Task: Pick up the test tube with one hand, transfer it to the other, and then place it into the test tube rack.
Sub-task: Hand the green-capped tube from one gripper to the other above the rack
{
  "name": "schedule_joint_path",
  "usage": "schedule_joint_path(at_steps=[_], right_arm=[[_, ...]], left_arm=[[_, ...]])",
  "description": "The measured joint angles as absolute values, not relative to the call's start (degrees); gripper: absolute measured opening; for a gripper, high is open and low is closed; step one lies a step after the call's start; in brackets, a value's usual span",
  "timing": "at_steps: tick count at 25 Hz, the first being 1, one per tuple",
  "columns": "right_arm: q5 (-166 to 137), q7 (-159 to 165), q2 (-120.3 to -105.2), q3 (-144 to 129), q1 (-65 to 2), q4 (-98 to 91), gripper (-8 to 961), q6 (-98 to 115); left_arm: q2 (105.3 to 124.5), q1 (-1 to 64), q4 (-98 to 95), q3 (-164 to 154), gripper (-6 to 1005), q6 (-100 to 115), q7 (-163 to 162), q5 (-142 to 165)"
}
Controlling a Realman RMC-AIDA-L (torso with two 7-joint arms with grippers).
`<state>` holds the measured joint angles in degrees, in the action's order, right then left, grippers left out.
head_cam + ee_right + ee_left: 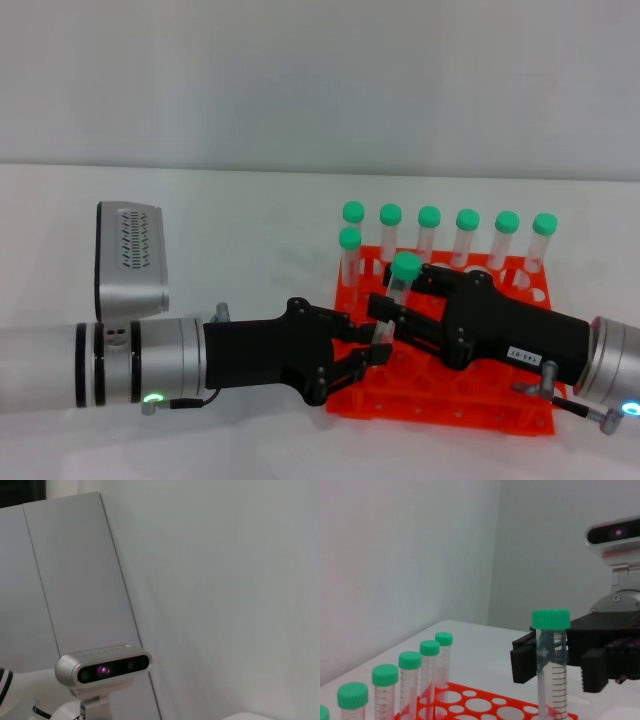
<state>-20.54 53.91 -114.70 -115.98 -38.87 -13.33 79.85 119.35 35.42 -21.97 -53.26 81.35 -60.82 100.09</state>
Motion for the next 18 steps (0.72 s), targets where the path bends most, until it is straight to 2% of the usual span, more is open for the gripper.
schedule_joint_path(at_steps=[5,11,18], right_arm=[[-20.68,53.45,-114.70,-114.59,-38.49,-13.36,406,79.81],[-20.52,52.56,-114.69,-114.36,-38.30,-13.40,212,79.83],[-20.54,51.65,-114.80,-114.35,-38.23,-13.85,191,79.86]], left_arm=[[119.35,35.66,-21.94,-53.26,284,81.29,-60.82,100.09],[119.35,35.94,-21.91,-53.30,288,80.83,-60.98,100.25],[119.36,35.97,-21.89,-53.35,291,80.72,-60.82,100.18]])
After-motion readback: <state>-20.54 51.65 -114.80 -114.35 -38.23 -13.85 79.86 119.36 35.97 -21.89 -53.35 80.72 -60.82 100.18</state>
